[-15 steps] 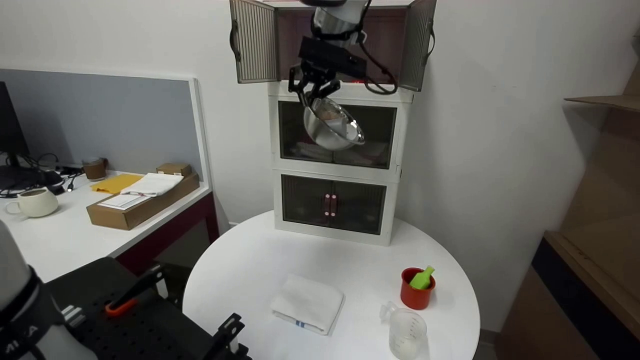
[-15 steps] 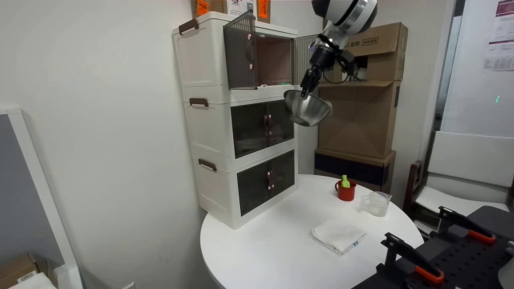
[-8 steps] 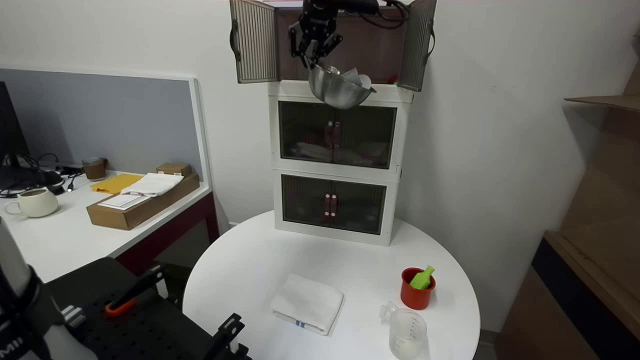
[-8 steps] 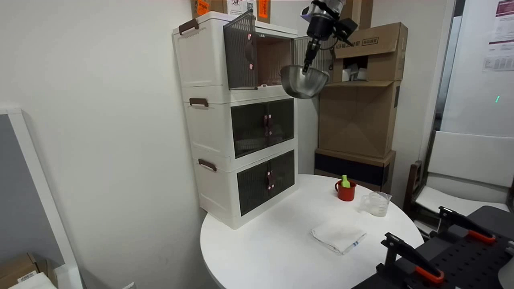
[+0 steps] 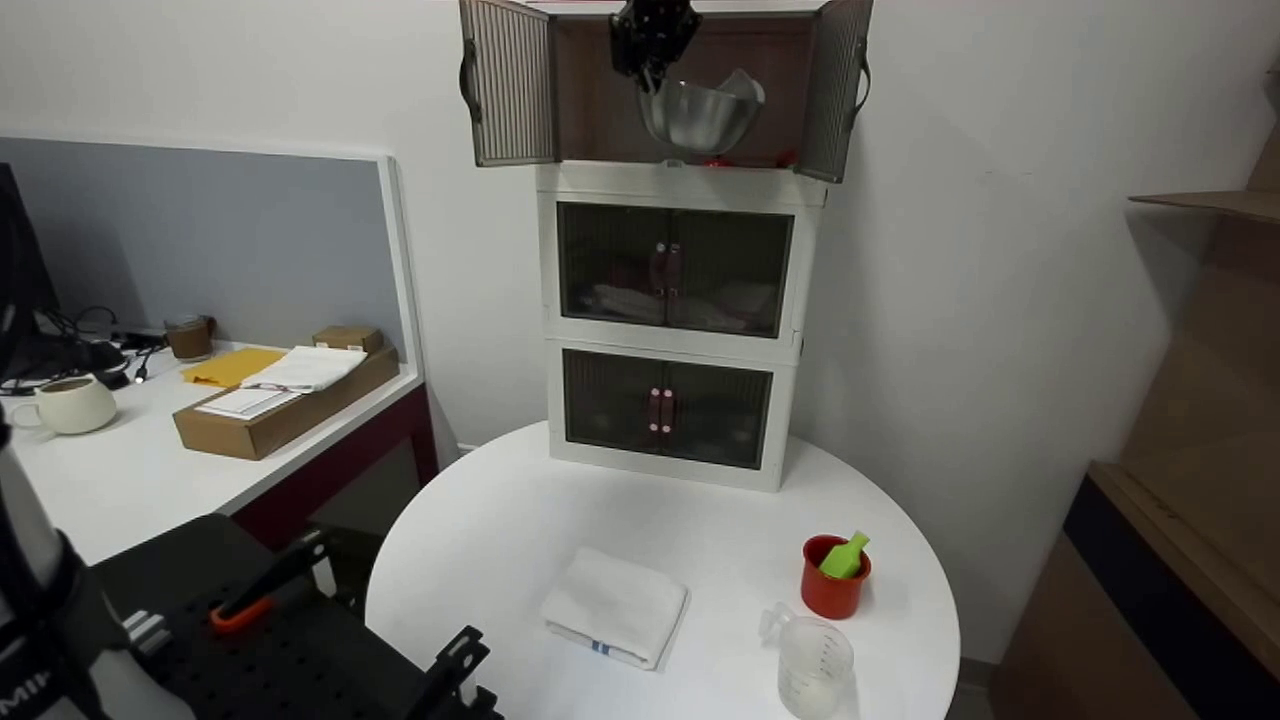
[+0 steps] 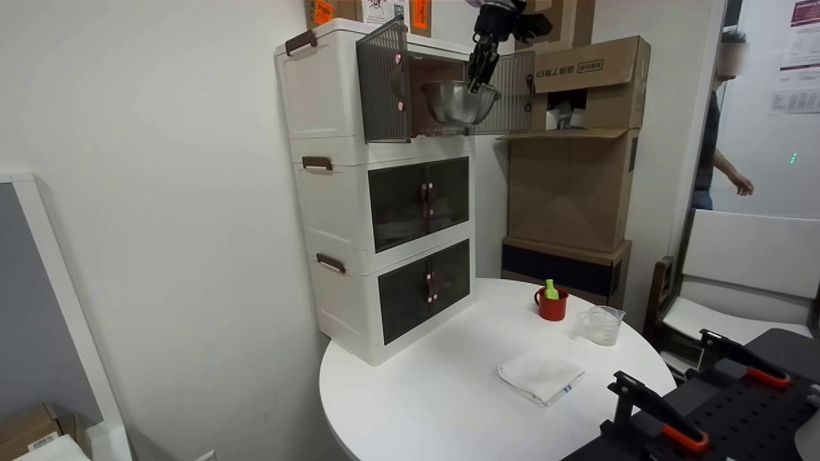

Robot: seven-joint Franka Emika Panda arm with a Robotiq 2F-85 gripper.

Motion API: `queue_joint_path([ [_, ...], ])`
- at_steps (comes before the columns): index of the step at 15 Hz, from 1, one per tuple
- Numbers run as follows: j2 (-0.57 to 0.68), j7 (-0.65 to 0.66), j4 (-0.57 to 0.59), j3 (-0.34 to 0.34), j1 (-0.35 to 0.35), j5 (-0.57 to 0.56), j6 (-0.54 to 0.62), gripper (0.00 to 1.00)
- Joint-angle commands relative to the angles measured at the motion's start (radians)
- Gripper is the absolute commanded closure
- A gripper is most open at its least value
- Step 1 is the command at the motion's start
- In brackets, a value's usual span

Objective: Put the silver bowl inside the top cabinet

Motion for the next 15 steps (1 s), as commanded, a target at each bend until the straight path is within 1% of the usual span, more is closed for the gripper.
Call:
queue_joint_path([
  [1,0.104,-0.13,0.171,-0.009,0.025,-0.022,-0.027,0.99],
  [5,0.198,-0.211,0.29,0.01,0.034,-0.017,-0.022,0.99],
  [15,0.373,-0.336,0.444,0.107,0.101,-0.027,-0.025,0.99],
])
